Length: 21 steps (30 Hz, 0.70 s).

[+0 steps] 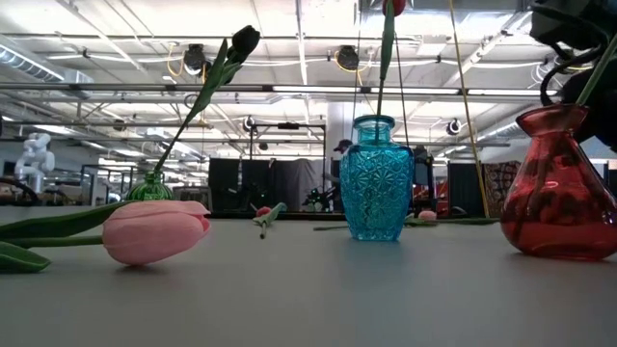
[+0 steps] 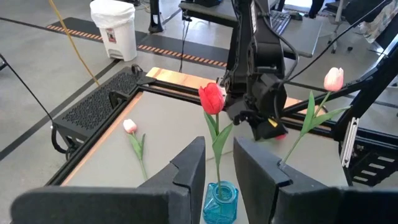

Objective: Sort flowers into vase by color
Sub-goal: Put the right red tulip into the blue vase

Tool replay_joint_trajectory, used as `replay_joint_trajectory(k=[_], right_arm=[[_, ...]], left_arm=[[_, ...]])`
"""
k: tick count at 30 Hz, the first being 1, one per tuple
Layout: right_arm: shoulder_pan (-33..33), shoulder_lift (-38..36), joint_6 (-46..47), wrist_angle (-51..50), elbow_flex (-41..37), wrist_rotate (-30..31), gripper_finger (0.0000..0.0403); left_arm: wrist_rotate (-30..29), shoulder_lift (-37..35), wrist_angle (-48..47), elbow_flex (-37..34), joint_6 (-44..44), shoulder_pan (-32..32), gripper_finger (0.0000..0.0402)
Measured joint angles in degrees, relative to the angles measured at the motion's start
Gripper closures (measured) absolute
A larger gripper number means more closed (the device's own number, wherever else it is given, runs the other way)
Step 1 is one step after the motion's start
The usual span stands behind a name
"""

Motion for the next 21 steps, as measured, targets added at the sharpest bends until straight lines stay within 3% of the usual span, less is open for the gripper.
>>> replay_joint_trajectory(k=[7, 12, 21], right_arm=[[-0.8, -8.2, 1.4, -4.6, 0.0, 1.1, 0.0402], [-1.7, -14.0, 3.0, -5.1, 1.8, 5.8, 0.0402], [-4.4, -20.1, 2.7, -17.2, 13.7, 16.8, 0.0402]], left_arm=[[0.0, 0.0, 0.0, 0.0, 0.0, 0.0, 0.0311], [0.0, 0.0, 0.0, 0.0, 0.0, 0.0, 0.0311], [0.0, 0.0, 0.0, 0.0, 0.0, 0.0, 0.0311]])
